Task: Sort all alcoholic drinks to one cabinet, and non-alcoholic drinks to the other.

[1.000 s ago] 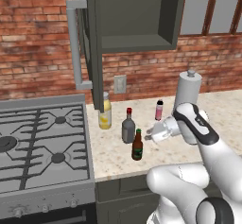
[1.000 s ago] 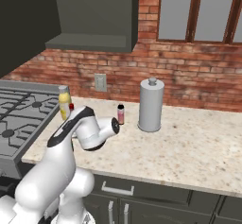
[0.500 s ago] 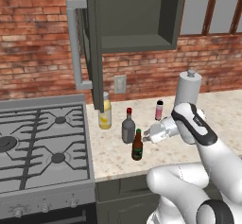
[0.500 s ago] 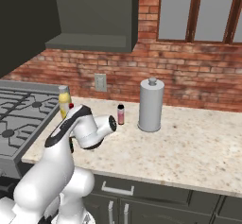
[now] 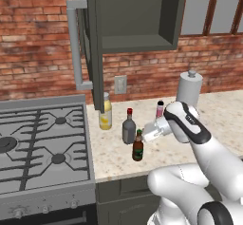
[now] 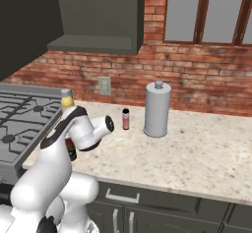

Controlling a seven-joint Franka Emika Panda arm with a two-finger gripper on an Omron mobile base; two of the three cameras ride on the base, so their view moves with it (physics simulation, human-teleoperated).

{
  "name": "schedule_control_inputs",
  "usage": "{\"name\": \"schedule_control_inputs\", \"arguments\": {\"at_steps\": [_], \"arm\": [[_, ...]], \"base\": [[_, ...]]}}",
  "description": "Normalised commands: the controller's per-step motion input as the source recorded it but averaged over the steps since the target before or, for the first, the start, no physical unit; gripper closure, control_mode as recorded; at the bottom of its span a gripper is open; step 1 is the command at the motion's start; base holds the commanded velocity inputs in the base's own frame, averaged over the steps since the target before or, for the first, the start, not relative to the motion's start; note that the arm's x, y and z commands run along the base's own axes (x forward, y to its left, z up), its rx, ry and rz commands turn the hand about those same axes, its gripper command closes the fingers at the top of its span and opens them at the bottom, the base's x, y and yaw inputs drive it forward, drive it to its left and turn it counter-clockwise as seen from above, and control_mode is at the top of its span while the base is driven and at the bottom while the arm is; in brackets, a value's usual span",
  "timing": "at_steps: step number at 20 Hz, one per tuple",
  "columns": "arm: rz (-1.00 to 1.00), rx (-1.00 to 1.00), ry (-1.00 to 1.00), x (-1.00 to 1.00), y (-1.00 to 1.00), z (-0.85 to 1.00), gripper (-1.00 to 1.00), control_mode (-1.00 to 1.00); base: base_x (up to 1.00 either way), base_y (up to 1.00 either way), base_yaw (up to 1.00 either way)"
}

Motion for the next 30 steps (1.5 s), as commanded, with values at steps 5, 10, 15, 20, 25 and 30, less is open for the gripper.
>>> {"name": "schedule_control_inputs", "arguments": {"at_steps": [5, 10, 15, 20, 25, 30], "arm": [[-0.11, 0.00, 0.00, 0.00, 0.23, -0.40, -1.00, -1.00], [-0.14, 0.00, 0.00, 0.00, 0.15, -0.49, -1.00, -1.00], [-0.16, 0.00, 0.00, -0.03, 0.12, -0.50, -1.00, -1.00], [-0.18, 0.00, 0.00, -0.18, 0.09, -0.39, 1.00, -1.00], [-0.21, 0.00, -0.02, -0.33, 0.00, -0.12, 1.00, -1.00], [-0.21, 0.00, -0.13, -0.64, 0.00, 0.08, 1.00, -1.00]], "base": [[0.00, 0.00, 0.00], [0.00, 0.00, 0.00], [0.00, 0.00, 0.00], [0.00, 0.00, 0.00], [0.00, 0.00, 0.00], [0.00, 0.00, 0.00]]}}
